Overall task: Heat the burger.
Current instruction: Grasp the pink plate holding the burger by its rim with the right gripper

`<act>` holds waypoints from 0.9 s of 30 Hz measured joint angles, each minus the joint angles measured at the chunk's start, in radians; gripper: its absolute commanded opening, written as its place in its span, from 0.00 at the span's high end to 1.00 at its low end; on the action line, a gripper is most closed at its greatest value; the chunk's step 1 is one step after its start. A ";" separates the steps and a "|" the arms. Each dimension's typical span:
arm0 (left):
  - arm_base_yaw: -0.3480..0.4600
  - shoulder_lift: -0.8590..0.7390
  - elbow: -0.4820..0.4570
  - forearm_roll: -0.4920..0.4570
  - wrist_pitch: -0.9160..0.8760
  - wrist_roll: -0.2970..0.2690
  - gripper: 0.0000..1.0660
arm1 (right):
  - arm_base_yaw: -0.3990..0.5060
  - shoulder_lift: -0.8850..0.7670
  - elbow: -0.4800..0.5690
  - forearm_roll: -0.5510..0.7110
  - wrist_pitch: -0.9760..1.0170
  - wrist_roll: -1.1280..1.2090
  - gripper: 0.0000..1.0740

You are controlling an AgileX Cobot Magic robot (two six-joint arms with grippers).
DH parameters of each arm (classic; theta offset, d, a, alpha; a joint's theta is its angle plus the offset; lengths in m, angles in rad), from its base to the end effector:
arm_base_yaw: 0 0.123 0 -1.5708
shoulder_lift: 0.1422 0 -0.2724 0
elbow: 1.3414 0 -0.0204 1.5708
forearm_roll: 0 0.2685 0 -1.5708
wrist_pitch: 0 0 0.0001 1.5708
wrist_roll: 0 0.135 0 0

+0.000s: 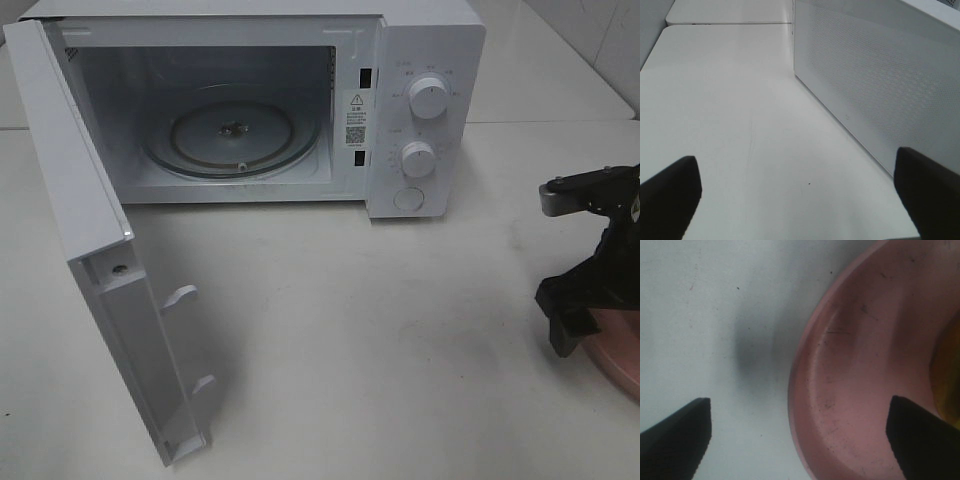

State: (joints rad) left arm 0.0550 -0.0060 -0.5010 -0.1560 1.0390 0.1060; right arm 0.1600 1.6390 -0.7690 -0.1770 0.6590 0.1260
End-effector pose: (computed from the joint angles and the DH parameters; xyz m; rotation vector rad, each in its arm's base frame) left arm 0.0631 -0.0146 0.2702 0.0570 2.0062 -0.0830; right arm 0.2786 0.0302 0.0815 -0.2499 2.9837 -0.1466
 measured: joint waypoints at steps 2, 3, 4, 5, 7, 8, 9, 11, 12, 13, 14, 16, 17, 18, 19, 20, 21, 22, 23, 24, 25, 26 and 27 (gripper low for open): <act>0.000 0.000 0.000 0.000 0.000 0.000 0.06 | 0.000 0.025 0.000 0.000 -0.012 0.000 0.16; 0.000 0.000 0.000 0.000 0.000 0.000 0.06 | 0.000 0.035 0.000 0.000 -0.020 0.000 0.17; 0.000 0.000 0.000 0.000 0.000 0.000 0.06 | 0.000 0.035 0.000 0.000 -0.020 0.000 0.17; 0.000 0.000 0.000 0.000 0.000 0.000 0.06 | 0.000 0.056 0.000 0.000 -0.039 0.000 0.17; 0.000 0.000 0.000 0.000 0.000 0.000 0.06 | 0.000 0.067 -0.001 0.000 -0.049 0.000 0.17; 0.000 0.000 0.000 0.000 0.000 0.000 0.06 | 0.000 0.083 0.000 0.000 -0.068 0.000 0.17; 0.000 0.000 0.000 0.000 0.000 0.000 0.06 | 0.000 0.090 0.000 0.000 -0.076 0.000 0.17; 0.000 0.000 0.000 0.000 0.000 0.000 0.06 | 0.000 0.102 0.000 -0.001 -0.091 0.000 0.18; 0.000 0.000 0.000 0.000 0.000 0.000 0.06 | 0.000 0.102 0.000 -0.001 -0.091 0.000 0.18; 0.000 0.000 0.000 0.000 0.000 0.000 0.06 | 0.000 0.116 -0.001 -0.002 -0.106 -0.001 0.18; 0.000 0.000 0.000 0.000 0.000 0.000 0.06 | 0.000 0.121 -0.001 -0.002 -0.112 -0.003 0.18; 0.000 0.000 0.000 0.000 0.000 0.000 0.06 | 0.000 0.139 -0.001 -0.002 -0.122 -0.008 0.19; 0.000 0.000 0.000 0.000 0.000 0.000 0.06 | 0.000 0.149 -0.001 -0.002 -0.128 -0.010 0.19; 0.000 0.000 0.000 0.000 0.000 0.000 0.06 | 0.000 0.149 -0.001 -0.002 -0.128 -0.010 0.19; 0.000 0.000 0.000 0.000 0.000 0.000 0.06 | -0.001 0.158 -0.003 0.001 -0.130 -0.017 0.19; 0.000 0.000 0.000 0.000 0.000 0.000 0.06 | -0.001 0.159 -0.005 0.000 -0.129 -0.021 0.19; 0.000 0.000 0.000 0.000 0.000 0.000 0.06 | -0.001 0.159 -0.005 0.000 -0.129 -0.021 0.19; 0.000 0.000 0.000 0.000 0.000 0.000 0.06 | -0.001 0.159 -0.005 0.000 -0.129 -0.023 0.21; 0.000 0.000 0.000 0.000 0.000 0.000 0.06 | -0.001 0.159 -0.005 0.000 -0.129 -0.023 0.21; 0.000 0.000 0.000 0.000 0.000 0.000 0.06 | -0.001 0.159 -0.005 0.000 -0.130 -0.023 0.24; 0.000 0.000 0.000 0.000 0.000 0.000 0.06 | -0.001 0.159 -0.005 0.003 -0.130 -0.023 0.31; 0.000 0.000 0.000 0.000 0.000 0.000 0.06 | -0.001 0.159 -0.005 0.003 -0.130 -0.023 0.31; 0.000 0.000 0.000 0.000 0.000 0.000 0.06 | -0.001 0.159 -0.005 0.003 -0.129 -0.023 0.36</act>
State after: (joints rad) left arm 0.0550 -0.0060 -0.5010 -0.1560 1.0390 0.1060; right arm 0.1590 1.7980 -0.7740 -0.1740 0.5300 0.1030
